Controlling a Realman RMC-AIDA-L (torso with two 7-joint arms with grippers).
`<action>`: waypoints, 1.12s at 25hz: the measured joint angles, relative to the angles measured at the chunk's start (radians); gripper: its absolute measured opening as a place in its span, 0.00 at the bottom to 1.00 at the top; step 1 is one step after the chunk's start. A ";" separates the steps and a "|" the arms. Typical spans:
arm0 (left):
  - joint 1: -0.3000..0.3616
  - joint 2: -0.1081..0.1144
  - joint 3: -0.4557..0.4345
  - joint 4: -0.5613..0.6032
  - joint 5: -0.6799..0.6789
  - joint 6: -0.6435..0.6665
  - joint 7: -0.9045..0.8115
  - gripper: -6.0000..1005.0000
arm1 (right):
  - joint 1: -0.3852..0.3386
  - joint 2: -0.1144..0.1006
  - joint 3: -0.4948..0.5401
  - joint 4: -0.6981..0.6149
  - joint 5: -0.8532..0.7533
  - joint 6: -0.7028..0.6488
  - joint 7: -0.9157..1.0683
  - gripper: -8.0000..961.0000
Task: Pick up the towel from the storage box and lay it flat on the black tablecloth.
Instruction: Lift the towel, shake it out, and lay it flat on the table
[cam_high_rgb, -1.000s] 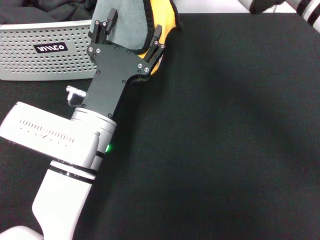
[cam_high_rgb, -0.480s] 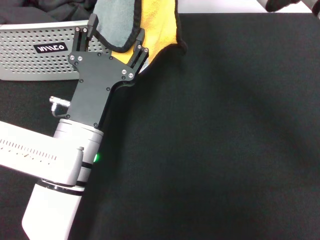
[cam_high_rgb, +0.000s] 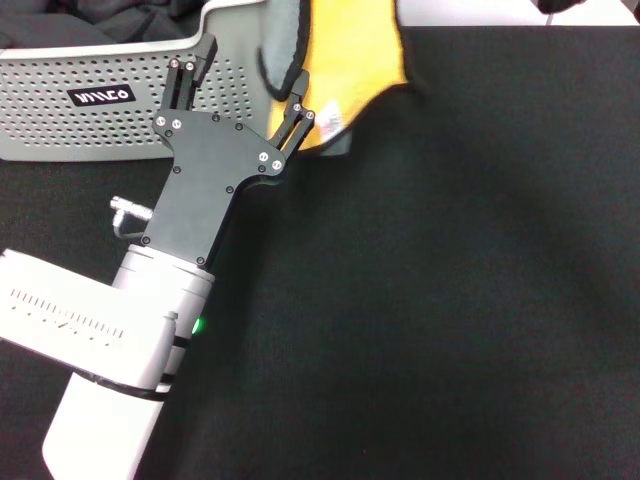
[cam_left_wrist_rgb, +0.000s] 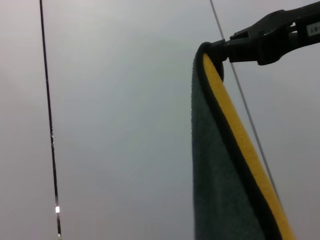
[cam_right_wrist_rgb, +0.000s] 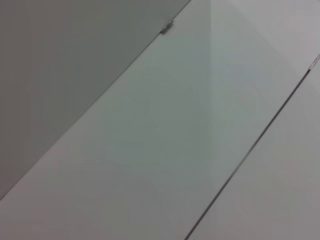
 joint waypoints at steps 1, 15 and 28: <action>-0.002 0.000 0.000 -0.002 0.000 0.000 -0.001 0.86 | 0.000 0.000 0.000 0.000 -0.003 0.000 0.000 0.02; -0.029 0.000 -0.003 -0.024 0.001 -0.021 -0.007 0.84 | -0.003 0.001 0.000 -0.012 -0.009 0.002 0.000 0.02; -0.031 0.002 -0.004 -0.035 -0.001 -0.020 -0.009 0.78 | -0.003 0.001 0.000 -0.020 -0.021 0.000 0.000 0.02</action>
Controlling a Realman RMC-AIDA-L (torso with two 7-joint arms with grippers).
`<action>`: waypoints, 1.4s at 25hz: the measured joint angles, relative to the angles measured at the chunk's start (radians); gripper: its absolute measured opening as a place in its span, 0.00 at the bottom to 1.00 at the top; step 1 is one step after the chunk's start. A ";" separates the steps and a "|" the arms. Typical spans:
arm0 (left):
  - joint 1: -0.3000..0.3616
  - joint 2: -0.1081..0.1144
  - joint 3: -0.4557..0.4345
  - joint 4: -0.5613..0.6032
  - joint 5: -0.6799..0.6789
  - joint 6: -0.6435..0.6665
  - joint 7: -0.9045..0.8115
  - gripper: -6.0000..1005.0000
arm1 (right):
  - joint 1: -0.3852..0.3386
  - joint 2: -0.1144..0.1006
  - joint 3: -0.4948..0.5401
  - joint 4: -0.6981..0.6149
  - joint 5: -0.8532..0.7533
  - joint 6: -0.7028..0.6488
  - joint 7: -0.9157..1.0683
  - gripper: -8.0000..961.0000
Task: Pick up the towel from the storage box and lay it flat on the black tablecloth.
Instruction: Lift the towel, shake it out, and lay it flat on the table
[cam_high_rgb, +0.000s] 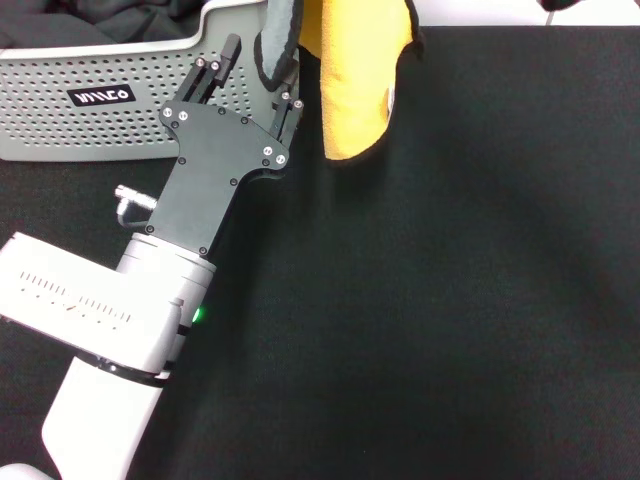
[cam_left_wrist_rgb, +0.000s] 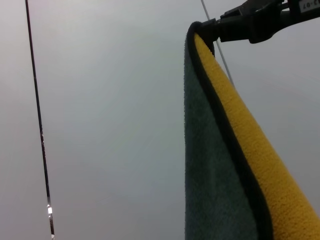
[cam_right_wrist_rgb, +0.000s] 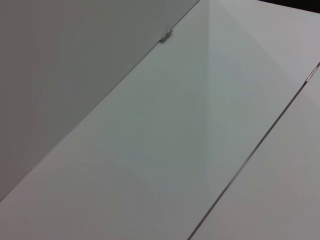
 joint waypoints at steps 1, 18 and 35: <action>0.000 0.000 0.000 0.000 0.000 0.000 -0.001 0.74 | 0.000 0.000 0.000 0.000 0.000 0.000 0.000 0.02; 0.002 0.001 0.004 -0.029 0.015 0.023 -0.080 0.09 | 0.000 0.001 0.012 0.000 -0.002 0.000 0.000 0.02; -0.058 0.047 -0.004 -0.352 0.191 0.291 -0.833 0.02 | -0.109 -0.006 0.012 0.006 -0.001 0.021 0.001 0.02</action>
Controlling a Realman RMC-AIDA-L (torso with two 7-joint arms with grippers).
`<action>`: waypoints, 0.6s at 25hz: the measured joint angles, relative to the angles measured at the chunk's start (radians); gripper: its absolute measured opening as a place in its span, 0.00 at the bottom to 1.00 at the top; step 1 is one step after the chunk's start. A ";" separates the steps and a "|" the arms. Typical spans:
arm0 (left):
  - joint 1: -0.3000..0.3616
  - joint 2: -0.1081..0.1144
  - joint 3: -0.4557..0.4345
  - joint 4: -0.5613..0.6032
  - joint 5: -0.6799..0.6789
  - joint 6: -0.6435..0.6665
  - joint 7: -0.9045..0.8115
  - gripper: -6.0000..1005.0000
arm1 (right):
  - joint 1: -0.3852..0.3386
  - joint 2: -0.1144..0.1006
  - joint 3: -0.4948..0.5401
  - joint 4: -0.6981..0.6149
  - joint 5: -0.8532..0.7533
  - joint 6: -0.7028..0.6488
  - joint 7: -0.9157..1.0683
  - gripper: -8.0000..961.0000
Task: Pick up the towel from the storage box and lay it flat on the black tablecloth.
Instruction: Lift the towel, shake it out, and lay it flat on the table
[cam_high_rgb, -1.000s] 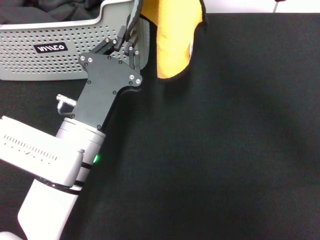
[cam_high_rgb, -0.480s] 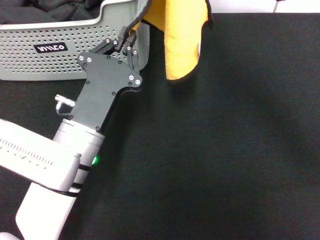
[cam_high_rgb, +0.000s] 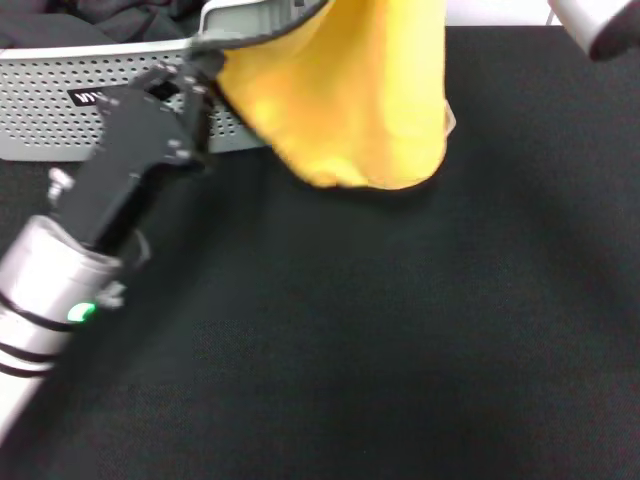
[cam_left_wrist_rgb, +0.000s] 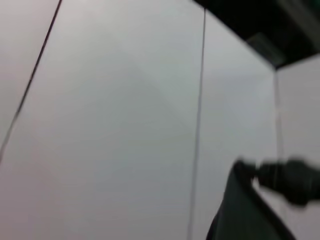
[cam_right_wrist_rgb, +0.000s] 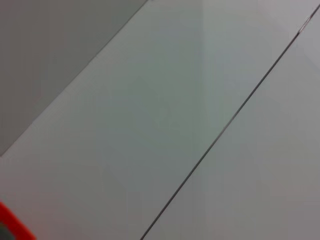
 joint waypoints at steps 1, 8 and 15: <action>-0.009 0.002 0.002 -0.048 0.006 0.033 -0.063 0.02 | -0.014 -0.002 0.000 -0.001 0.000 0.018 0.001 0.02; -0.022 -0.003 0.008 -0.245 0.042 0.222 -0.259 0.02 | -0.135 -0.008 -0.007 -0.054 -0.001 0.174 0.005 0.02; -0.014 0.020 0.010 -0.286 0.086 0.274 -0.341 0.02 | -0.238 -0.013 0.005 -0.099 -0.004 0.303 0.025 0.02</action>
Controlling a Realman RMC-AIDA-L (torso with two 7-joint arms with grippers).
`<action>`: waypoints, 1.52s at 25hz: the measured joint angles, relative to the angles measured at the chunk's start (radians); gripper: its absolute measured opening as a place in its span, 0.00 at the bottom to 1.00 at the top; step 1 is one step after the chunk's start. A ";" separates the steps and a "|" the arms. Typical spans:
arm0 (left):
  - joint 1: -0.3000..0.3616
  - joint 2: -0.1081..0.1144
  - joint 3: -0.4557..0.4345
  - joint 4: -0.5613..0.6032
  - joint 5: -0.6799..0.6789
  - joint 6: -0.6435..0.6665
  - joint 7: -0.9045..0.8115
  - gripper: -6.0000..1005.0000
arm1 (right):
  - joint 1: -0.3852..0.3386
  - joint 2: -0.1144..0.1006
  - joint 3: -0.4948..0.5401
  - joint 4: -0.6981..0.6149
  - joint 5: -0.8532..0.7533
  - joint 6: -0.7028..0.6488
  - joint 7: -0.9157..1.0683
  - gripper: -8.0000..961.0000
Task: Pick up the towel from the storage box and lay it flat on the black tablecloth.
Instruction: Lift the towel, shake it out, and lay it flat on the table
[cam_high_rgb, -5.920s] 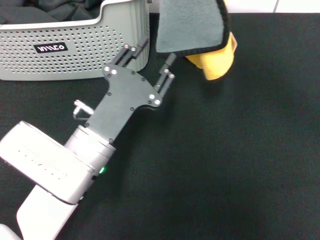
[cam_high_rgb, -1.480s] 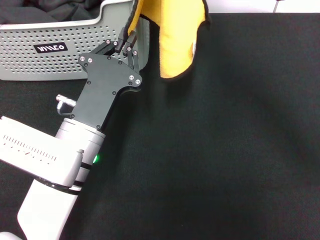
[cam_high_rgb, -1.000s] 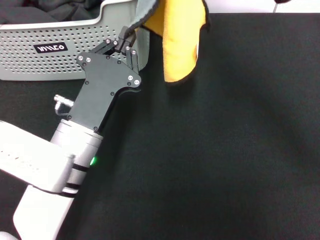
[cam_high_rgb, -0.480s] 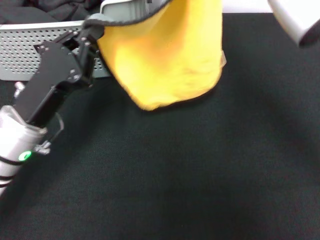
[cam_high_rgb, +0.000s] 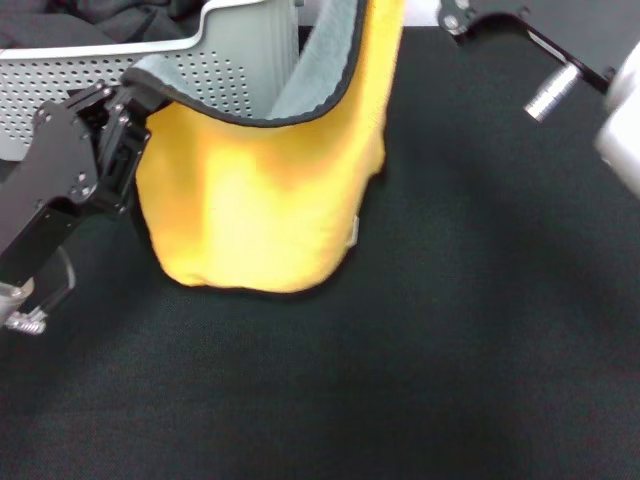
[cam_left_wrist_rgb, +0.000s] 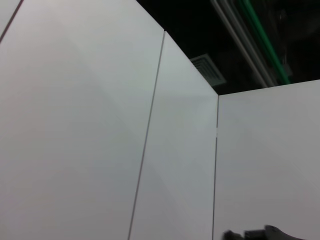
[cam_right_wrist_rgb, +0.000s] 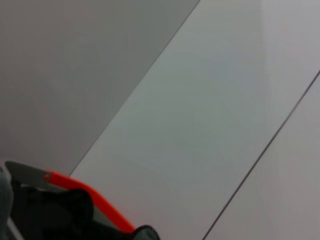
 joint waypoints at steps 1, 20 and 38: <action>0.006 0.004 0.000 -0.001 0.000 0.001 -0.004 0.02 | -0.017 0.000 0.006 -0.007 0.000 0.016 0.004 0.02; 0.000 0.119 0.012 0.105 0.207 0.014 -0.214 0.02 | -0.294 0.024 0.388 -0.146 -0.024 0.799 0.286 0.02; 0.133 0.267 -0.002 0.541 0.579 0.013 -0.030 0.03 | -0.379 0.023 0.795 -0.087 0.318 1.488 0.401 0.04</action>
